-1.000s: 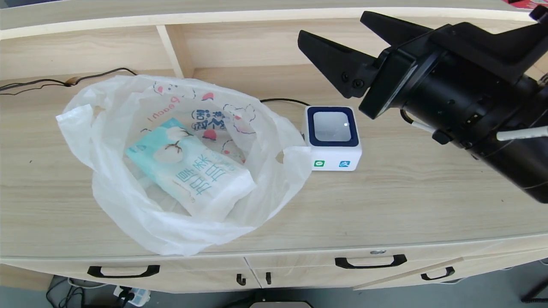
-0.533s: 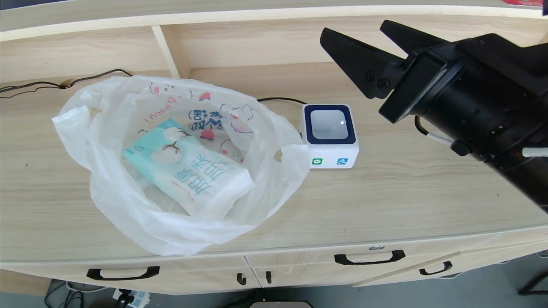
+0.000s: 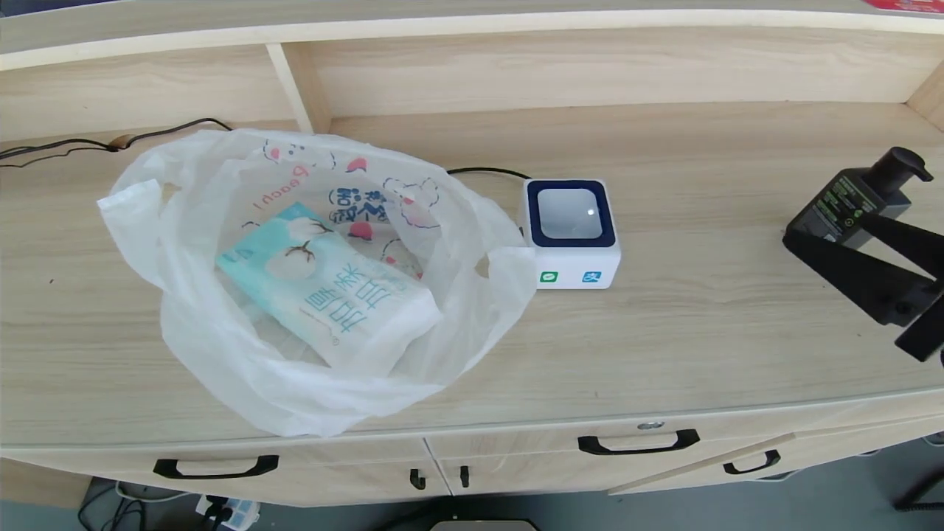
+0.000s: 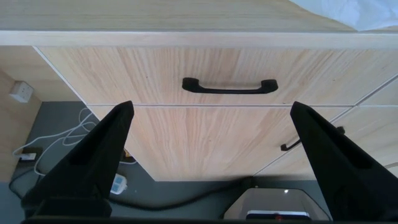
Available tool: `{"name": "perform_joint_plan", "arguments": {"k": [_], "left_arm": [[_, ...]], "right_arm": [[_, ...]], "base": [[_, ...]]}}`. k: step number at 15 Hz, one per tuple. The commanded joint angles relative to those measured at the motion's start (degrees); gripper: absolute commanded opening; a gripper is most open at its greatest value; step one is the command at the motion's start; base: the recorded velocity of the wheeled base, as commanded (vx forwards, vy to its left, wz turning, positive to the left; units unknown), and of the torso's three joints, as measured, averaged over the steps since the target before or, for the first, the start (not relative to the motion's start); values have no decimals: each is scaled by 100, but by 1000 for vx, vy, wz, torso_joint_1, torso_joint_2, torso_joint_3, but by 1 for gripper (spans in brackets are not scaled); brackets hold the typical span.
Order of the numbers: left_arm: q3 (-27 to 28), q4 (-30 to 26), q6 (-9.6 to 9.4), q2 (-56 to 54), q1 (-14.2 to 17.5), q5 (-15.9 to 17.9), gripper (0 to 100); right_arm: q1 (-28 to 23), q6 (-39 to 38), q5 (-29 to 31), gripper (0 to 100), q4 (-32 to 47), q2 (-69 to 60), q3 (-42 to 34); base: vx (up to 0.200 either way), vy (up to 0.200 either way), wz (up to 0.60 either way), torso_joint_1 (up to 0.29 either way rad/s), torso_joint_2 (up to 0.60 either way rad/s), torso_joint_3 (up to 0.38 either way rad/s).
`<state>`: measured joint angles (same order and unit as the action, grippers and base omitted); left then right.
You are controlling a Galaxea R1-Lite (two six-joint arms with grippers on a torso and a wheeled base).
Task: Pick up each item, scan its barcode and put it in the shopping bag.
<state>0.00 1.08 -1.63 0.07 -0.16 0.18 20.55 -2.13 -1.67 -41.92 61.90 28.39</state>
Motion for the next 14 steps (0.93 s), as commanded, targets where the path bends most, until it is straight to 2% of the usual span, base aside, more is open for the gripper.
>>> {"name": "perform_joint_plan", "arguments": {"k": [1,4,6,9,10,14], "left_arm": [[0,6,5,1,7,-1,100],[0,-3,-4,1,-2,-1,100],[0,-3,5,1,-2,-1,100],[0,6,5,1,-2,-1,100],[0,6,-4,1,7,-1,100],[0,6,-4,1,-2,-1,100]], "right_arm": [[-1598,-226,-817,100,598,-847,-493],[-1748,-200,-721,100,615,-1260,-1117],[-2029,-288,-659,100,606,-1444,-1424],[-2170,-481,-659,100,571,-1427,-1345],[-2240,-481,-659,100,571,-1383,-1090],[-2829,-595,-642,100,598,-1040,-958]], "base": [[0,0,0,0,0,0],[0,0,0,0,0,0],[0,0,0,0,0,0],[0,0,0,0,0,0],[0,0,0,0,0,0],[0,0,0,0,0,0]]}}
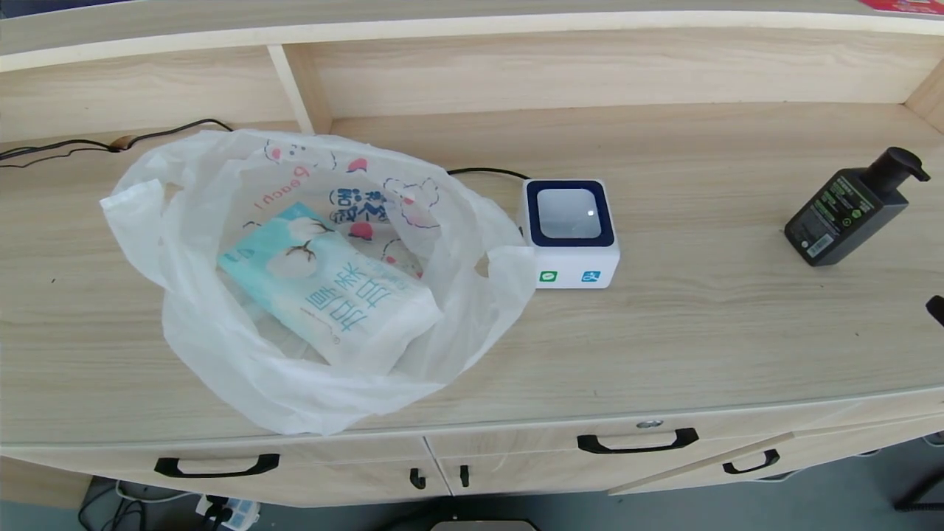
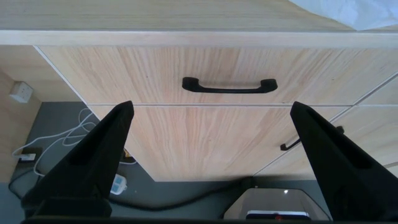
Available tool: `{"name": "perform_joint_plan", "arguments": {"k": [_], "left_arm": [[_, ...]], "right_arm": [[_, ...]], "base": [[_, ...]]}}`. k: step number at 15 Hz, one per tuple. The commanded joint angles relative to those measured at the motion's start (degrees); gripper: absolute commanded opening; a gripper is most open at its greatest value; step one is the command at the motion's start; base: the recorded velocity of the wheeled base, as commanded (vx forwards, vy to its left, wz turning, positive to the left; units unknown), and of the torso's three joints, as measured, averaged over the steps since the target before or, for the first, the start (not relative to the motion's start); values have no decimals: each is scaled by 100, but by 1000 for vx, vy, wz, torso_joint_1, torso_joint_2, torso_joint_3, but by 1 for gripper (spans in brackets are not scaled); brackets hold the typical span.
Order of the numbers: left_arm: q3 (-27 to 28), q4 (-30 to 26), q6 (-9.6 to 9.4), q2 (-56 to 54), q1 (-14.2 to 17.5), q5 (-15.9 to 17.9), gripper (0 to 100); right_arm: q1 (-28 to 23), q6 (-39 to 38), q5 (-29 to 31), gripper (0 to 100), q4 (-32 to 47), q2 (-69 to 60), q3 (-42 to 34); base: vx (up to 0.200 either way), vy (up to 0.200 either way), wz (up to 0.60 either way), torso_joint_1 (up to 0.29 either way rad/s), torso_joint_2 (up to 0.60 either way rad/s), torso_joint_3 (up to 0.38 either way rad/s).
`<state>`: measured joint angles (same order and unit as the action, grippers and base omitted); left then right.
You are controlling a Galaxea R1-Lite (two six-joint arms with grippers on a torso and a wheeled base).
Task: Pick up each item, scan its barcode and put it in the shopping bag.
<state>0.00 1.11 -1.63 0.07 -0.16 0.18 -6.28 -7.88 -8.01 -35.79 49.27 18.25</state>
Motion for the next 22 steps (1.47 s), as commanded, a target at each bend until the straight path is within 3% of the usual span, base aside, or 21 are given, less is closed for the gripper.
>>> {"name": "perform_joint_plan", "arguments": {"k": [1,12,14,18,22], "left_arm": [[0,-5,-4,1,7,-1,100],[0,3,-4,1,-2,-1,100],[0,3,5,1,-2,-1,100],[0,-5,5,1,-2,-1,100],[0,3,-4,1,-2,-1,100]], "right_arm": [[-172,-12,-8,100,-24,337,153],[-190,339,-34,100,-68,1040,276],[-190,374,-34,100,-455,1436,337],[-198,612,-359,100,-2257,2912,478],[-225,603,-394,100,-2564,3668,1155]], "base": [[0,0,0,0,0,0],[0,0,0,0,0,0],[0,0,0,0,0,0],[0,0,0,0,0,0],[0,0,0,0,0,0]]}}
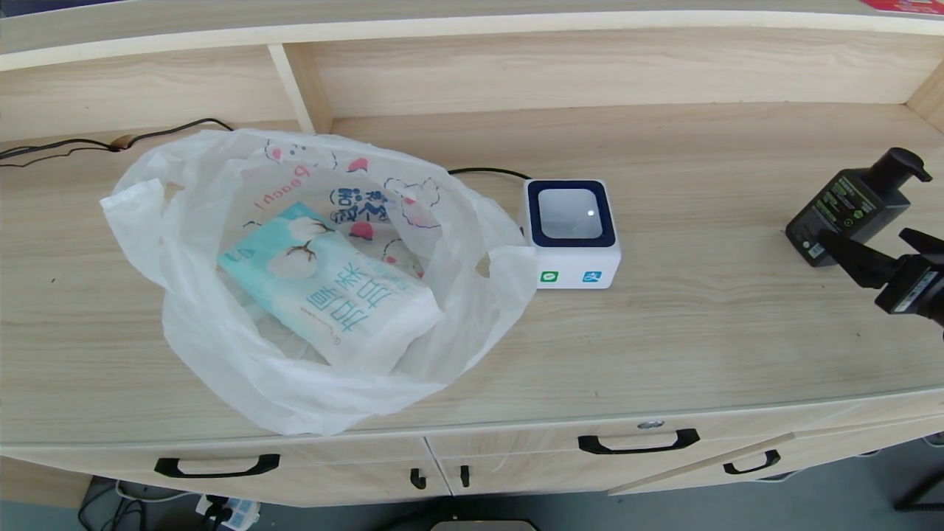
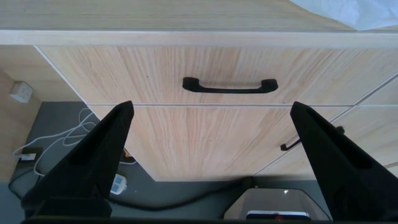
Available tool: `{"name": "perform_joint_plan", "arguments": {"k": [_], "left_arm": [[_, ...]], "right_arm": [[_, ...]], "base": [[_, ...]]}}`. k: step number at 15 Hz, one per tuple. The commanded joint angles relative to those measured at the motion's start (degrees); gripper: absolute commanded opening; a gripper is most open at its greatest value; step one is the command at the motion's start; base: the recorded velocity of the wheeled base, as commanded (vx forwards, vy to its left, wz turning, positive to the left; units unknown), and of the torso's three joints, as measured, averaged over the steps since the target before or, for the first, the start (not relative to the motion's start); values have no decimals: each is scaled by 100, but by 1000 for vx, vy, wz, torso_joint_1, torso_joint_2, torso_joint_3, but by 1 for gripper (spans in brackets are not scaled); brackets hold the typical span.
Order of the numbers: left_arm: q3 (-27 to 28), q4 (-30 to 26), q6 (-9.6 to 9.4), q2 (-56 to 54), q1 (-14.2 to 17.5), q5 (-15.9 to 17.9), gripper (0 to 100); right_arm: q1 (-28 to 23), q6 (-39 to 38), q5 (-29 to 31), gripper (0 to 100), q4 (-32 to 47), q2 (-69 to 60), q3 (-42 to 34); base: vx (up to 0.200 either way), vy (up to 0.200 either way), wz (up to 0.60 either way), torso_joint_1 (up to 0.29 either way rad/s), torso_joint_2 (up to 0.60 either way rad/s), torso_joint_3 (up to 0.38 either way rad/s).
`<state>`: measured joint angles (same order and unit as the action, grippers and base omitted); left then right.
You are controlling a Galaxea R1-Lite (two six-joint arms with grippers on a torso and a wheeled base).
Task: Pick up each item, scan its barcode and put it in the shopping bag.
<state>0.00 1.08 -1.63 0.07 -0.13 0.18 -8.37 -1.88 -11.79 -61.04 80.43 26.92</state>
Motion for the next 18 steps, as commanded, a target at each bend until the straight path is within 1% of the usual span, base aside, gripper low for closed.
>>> {"name": "perform_joint_plan", "arguments": {"k": [1,3,6,8,10,11,15,18], "left_arm": [[0,-3,5,1,-4,-1,100],[0,6,-4,1,-4,-1,100],[0,6,-4,1,-4,-1,100],[0,6,-4,1,-4,-1,100],[0,-3,-4,1,5,-1,100],[0,6,-4,1,-4,-1,100],[0,-3,5,1,-4,-1,100],[0,6,-4,1,-4,-1,100]], "right_arm": [[-15,3,-60,100,-31,684,464],[-226,12,-175,100,-75,1009,798],[-481,12,-377,100,-541,1528,1158],[-560,3,-394,100,-637,1660,1263],[-595,-32,-517,100,-646,1756,1316],[-604,-32,-772,100,-708,1844,1404],[-604,-32,-1396,100,-1191,2293,1852],[-604,-111,-1449,100,-1367,2407,1887]], "base": [[0,0,0,0,0,0],[0,0,0,0,0,0],[0,0,0,0,0,0],[0,0,0,0,0,0],[0,0,0,0,0,0],[0,0,0,0,0,0],[0,0,0,0,0,0],[0,0,0,0,0,0]]}}
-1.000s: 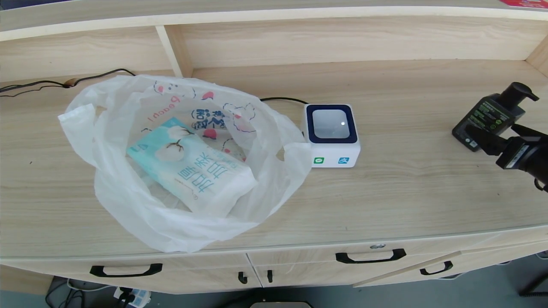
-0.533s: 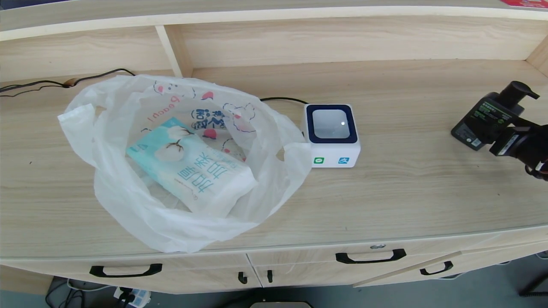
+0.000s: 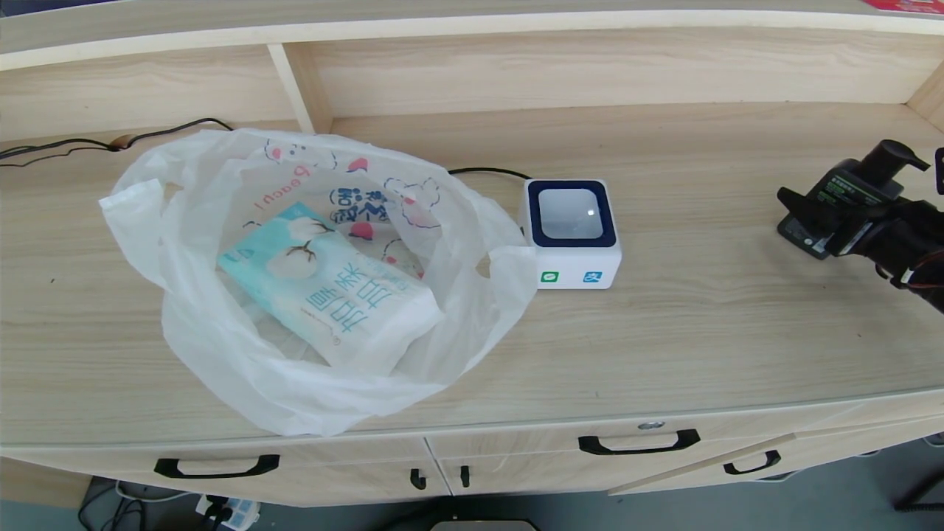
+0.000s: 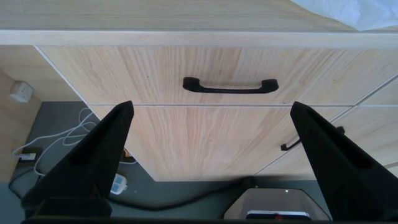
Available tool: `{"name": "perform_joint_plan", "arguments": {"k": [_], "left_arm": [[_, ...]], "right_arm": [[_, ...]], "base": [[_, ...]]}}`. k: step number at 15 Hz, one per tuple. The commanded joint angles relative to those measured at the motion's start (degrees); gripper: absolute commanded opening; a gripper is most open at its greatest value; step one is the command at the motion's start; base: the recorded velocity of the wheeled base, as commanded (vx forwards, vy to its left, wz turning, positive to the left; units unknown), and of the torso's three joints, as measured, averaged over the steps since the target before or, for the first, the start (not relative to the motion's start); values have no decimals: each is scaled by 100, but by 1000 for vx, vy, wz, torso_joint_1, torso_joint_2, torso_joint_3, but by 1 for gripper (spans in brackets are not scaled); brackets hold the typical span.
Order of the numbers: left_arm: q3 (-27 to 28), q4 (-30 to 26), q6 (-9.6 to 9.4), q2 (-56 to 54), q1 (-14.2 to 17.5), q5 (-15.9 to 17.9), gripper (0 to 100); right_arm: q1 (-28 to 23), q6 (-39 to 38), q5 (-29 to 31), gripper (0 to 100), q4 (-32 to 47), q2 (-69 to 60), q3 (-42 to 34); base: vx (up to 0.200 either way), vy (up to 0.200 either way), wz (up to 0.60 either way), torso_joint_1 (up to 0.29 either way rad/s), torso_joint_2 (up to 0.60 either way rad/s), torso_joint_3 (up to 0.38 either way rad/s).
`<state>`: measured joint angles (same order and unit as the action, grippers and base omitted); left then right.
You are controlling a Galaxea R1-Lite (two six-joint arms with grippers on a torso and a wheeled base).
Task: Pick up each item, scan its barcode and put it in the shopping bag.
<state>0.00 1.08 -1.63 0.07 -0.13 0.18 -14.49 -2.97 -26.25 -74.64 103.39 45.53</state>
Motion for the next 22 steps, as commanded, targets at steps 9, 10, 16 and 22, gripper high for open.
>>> {"name": "perform_joint_plan", "arguments": {"k": [9,10,16,22], "left_arm": [[0,-3,5,1,5,-1,100],[0,6,-4,1,-4,-1,100],[0,-3,-4,1,-4,-1,100],[0,-3,-4,1,-4,-1,100]], "right_arm": [[-10,-177,-12,0,-622,129,-71],[-10,-177,-12,0,-622,120,-53],[1177,-1654,-47,0,-481,-1840,-1125],[3348,-2454,-82,0,574,-2367,-756]], "base": [[0,0,0,0,0,0],[0,0,0,0,0,0],[0,0,0,0,0,0],[0,0,0,0,0,0]]}}
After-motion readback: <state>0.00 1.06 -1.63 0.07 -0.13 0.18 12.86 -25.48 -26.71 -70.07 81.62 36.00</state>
